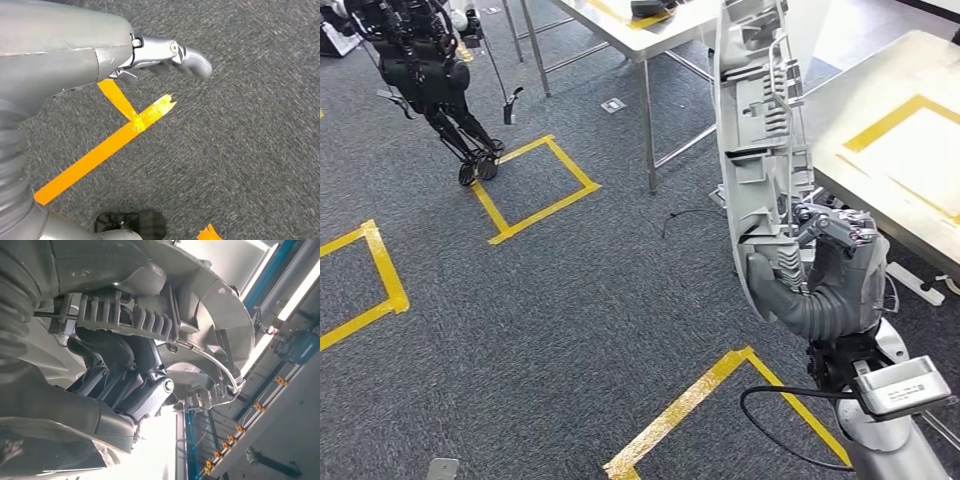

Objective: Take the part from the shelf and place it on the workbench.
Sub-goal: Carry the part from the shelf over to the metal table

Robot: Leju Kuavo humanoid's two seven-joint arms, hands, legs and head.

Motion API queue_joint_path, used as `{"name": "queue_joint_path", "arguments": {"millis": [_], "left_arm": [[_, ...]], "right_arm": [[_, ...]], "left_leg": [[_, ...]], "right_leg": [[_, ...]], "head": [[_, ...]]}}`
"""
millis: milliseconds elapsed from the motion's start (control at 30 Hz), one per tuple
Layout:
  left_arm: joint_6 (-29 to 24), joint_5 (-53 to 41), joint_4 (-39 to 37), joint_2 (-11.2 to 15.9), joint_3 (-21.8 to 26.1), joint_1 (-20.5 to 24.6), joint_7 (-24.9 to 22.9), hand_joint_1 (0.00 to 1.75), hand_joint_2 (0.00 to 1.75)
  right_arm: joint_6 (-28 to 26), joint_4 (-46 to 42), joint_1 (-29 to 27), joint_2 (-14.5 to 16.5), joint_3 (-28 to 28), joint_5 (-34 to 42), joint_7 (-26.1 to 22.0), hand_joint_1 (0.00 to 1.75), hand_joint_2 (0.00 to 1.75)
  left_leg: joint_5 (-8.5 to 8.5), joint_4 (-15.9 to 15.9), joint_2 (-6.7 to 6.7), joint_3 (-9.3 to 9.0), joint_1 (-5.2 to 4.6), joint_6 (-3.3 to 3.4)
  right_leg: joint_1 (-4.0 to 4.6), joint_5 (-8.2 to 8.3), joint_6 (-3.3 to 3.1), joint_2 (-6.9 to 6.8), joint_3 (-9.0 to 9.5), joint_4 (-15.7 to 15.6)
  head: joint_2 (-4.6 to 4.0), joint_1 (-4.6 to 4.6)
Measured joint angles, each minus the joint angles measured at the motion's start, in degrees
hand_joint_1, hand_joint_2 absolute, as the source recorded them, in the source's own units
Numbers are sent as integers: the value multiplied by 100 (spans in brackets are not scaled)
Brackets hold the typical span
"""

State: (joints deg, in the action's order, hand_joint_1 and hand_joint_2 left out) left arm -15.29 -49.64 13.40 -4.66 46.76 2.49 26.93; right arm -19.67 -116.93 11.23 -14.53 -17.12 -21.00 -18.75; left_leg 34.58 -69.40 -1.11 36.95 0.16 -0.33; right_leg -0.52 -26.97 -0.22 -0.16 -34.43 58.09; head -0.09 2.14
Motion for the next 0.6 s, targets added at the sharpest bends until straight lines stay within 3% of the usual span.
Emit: {"name": "queue_joint_path", "arguments": {"millis": [67,100,167,233,300,333,400,433,533,567,600], "left_arm": [[-1,6,0,3,1,-20,-1,0,175],[-1,7,0,3,2,-29,-1,0,175],[-3,7,0,4,2,-31,-2,0,175],[-10,8,0,12,4,-25,-9,0,175],[-19,8,0,20,6,-24,-24,0,175],[-23,8,0,20,6,-25,-28,0,175],[-30,7,0,11,7,-21,-32,0,175],[-32,7,0,7,8,-20,-32,0,175],[-34,8,0,5,12,-34,-31,0,175],[-34,9,0,4,14,-38,-31,0,175],[-34,9,0,2,16,-38,-31,0,175]], "right_arm": [[-2,-1,-23,0,0,-1,-1,175,175],[-3,-1,-34,0,2,0,0,175,175],[-5,-2,-44,0,4,0,-1,175,175],[-5,-3,-43,0,7,-1,-4,175,175],[-8,-3,-47,0,21,-2,-10,175,175],[-9,-4,-51,0,34,-2,-13,175,175],[-11,-6,-54,0,68,-3,-16,175,175],[-10,-7,-44,0,79,-3,-17,175,175],[-5,-4,-33,0,85,-2,-23,175,175],[-4,-1,-40,0,85,-2,-23,175,175],[-3,1,-44,0,86,-2,-22,175,175]], "left_leg": [[133,-541,42,276,3,1],[40,-516,50,281,3,14],[-374,106,127,16,4,62],[-655,805,321,-291,9,111],[-678,1040,417,-382,-1,131],[-685,1068,381,-385,-4,142],[-727,1125,296,-396,11,196],[-748,1155,248,-401,24,227],[-759,1166,110,-399,26,263],[-758,1165,60,-399,25,262],[-755,1162,13,-399,26,258]], "right_leg": [[8,1,-15,114,4,1],[11,2,-17,171,8,1],[12,4,-13,280,22,2],[20,11,21,376,7,17],[7,34,86,457,-34,20],[-5,50,121,492,-51,8],[-9,-19,179,406,-121,73],[-6,-139,204,312,-209,240],[-18,-650,274,90,-673,1273],[-24,-708,296,72,-783,1523],[-30,-665,314,58,-801,1580]], "head": [[0,-2],[0,-3],[0,-3],[0,-1],[0,2],[0,2],[0,16],[0,34],[0,60],[0,59],[0,61]]}}
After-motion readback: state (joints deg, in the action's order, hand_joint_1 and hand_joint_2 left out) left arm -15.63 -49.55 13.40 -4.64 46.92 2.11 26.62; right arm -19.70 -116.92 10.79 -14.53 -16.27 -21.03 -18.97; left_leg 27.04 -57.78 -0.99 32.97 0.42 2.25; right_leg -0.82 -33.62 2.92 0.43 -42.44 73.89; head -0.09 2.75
